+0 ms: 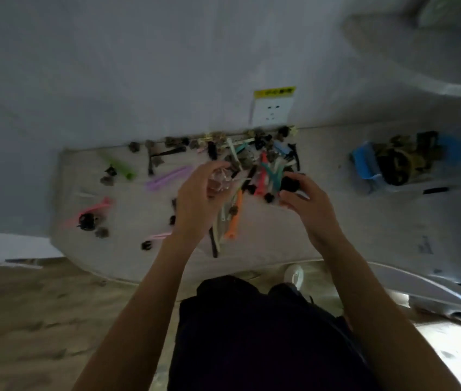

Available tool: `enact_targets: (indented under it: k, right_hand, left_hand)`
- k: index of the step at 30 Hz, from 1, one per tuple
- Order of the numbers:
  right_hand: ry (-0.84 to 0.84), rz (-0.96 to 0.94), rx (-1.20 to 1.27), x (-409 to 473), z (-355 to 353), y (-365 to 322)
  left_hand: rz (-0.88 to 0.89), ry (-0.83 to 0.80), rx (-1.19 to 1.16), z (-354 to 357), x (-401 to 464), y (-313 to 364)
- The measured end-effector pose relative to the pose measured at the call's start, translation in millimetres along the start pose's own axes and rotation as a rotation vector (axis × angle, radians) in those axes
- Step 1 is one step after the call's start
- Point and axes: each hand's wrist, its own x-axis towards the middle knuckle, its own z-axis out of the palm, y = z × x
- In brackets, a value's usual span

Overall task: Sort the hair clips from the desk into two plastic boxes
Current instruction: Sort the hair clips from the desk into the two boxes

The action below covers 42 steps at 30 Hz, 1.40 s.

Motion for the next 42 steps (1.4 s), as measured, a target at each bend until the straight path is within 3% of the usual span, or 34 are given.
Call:
enact_targets:
  k: [9,16,22,27,32,39,42]
  right_hand:
    - [0.242,-0.066,0.017,-10.8,-207.7,-12.3]
    - [0.325,-0.044,0.059,12.5,-291.0,-20.2]
    - [0.240,-0.122,-0.170,38.3,-315.4,-22.9]
    - [0.185,-0.264,-0.402,61.3,-315.9,-24.5]
    - [0.151,-0.384,-0.765,75.6,-309.8,-18.3]
    - [0.232,-0.529,-0.884,101.5,-300.9,-33.4]
    - [0.177,-0.503,-1.134,123.5,-293.6,-35.9]
  left_hand:
    - [0.061,-0.122,-0.393,168.5,34.8,172.4]
    - [-0.122,-0.105,-0.241,262.4,47.4,175.9]
    - [0.006,-0.316,0.286,266.7,47.2,176.5]
    - [0.084,-0.366,0.279,255.6,40.3,170.4]
    - [0.243,-0.313,0.449,260.5,38.7,154.1]
    - [0.358,-0.150,0.597,280.5,50.2,147.1]
    - [0.363,-0.160,0.592,290.7,57.1,154.8]
